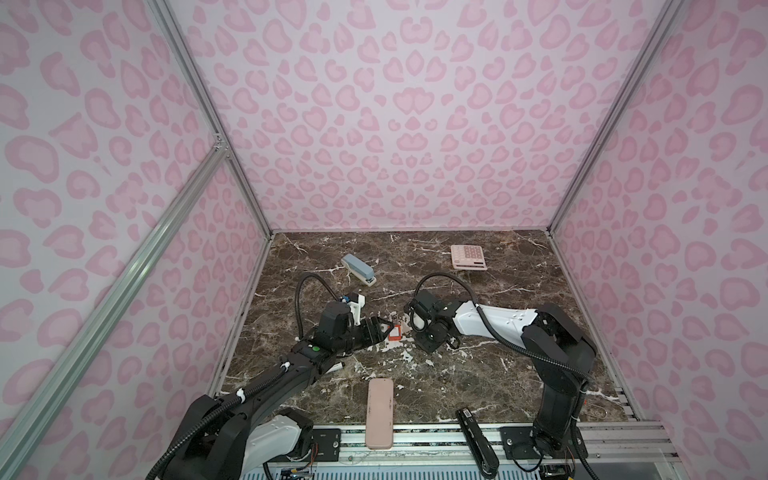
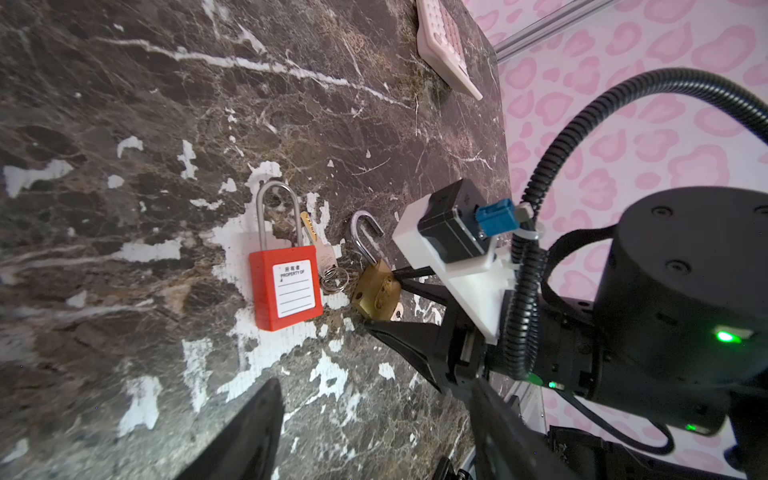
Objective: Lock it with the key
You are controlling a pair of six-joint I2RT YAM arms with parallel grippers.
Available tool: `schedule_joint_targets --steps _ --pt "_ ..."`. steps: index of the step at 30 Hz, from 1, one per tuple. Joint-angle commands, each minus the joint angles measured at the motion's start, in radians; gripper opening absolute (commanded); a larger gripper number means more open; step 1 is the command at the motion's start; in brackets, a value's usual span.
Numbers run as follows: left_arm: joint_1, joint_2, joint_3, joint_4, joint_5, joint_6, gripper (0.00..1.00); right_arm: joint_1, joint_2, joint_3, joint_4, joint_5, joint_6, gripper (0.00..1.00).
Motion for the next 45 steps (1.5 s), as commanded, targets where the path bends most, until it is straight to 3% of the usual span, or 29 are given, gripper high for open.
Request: schedule_joint_targets --steps 1,14,27,39,45 --pt "-0.001 -0.009 0.004 0.019 0.005 -0.007 0.72 0.004 0.008 -0.011 -0.008 0.012 0.010 0.44" --pt "-0.005 0.007 0.021 0.123 0.082 -0.068 0.71 0.002 -0.171 -0.022 0.065 -0.100 0.020 0.41" --pt "-0.007 0.080 0.052 0.221 0.140 -0.107 0.62 0.023 -0.290 -0.005 0.115 -0.197 0.042 0.39" --pt "-0.015 0.076 0.052 0.225 0.140 -0.106 0.42 0.059 -0.243 0.080 0.173 -0.234 0.053 0.38" --pt "-0.015 0.054 0.036 0.227 0.117 -0.112 0.13 0.067 -0.242 0.077 0.179 -0.240 0.056 0.36"
